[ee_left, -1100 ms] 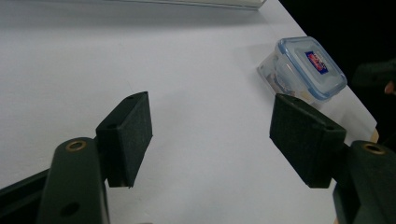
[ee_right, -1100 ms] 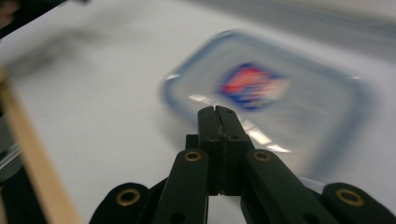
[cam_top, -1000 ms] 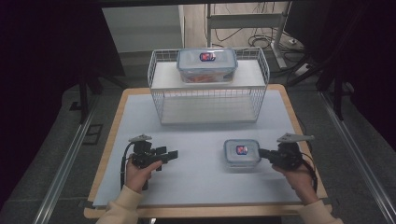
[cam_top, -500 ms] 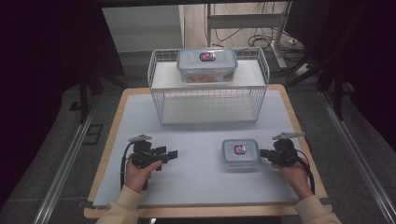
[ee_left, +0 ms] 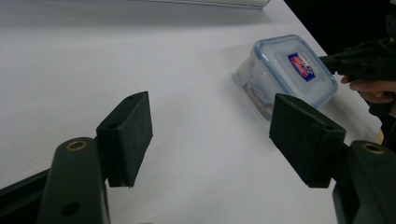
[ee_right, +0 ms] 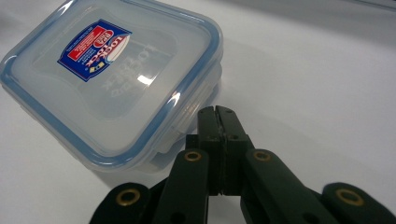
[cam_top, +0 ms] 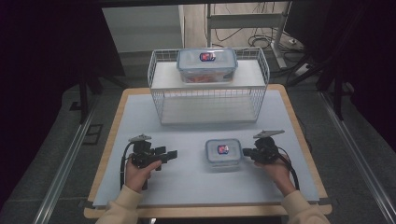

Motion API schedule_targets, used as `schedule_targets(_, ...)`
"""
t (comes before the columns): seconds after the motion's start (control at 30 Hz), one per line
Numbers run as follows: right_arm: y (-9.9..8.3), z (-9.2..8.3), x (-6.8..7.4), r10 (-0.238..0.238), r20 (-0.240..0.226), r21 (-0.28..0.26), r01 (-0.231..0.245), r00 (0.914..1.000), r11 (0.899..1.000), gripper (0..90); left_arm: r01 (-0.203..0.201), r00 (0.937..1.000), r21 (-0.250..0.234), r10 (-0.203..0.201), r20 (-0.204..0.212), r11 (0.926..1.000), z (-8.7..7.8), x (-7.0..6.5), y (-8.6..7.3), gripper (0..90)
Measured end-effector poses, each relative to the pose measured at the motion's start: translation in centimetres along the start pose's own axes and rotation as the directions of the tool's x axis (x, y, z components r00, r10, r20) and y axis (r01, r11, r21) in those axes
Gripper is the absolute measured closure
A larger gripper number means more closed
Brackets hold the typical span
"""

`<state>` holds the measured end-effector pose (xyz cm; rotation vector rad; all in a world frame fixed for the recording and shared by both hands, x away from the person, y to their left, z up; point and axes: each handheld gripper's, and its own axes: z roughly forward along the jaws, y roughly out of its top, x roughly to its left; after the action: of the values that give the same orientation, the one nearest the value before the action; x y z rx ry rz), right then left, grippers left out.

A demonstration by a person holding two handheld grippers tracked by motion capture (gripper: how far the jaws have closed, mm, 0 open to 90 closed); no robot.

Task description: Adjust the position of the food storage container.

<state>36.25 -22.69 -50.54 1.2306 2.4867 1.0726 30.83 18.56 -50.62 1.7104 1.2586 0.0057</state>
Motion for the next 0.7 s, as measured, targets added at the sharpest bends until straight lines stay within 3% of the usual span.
schedule_targets(0.33, 0.9, 1.8, 2.1, -0.041, -0.043, 0.012, 0.042, 0.9982, 0.999, 89.9, -0.01, 1.0, 0.004, 0.01, 0.0, 0.9999, 0.1, 0.0, 0.0, 29.6)
schedule_targets(0.5, 0.8, 1.4, 1.8, -0.03, -0.036, -0.002, 0.029, 0.9989, 1.0, 89.9, -0.01, 0.9999, 0.002, 0.01, -0.003, 1.0, 0.0, -0.1, 0.0, 29.6)
schedule_targets(0.7, 0.6, -0.4, 0.8, -0.002, -0.041, -0.052, 0.0, 0.9992, 0.999, 89.9, -0.012, 0.9999, 0.002, 0.012, -0.006, 0.9999, 0.0, -0.1, -0.1, 29.6)
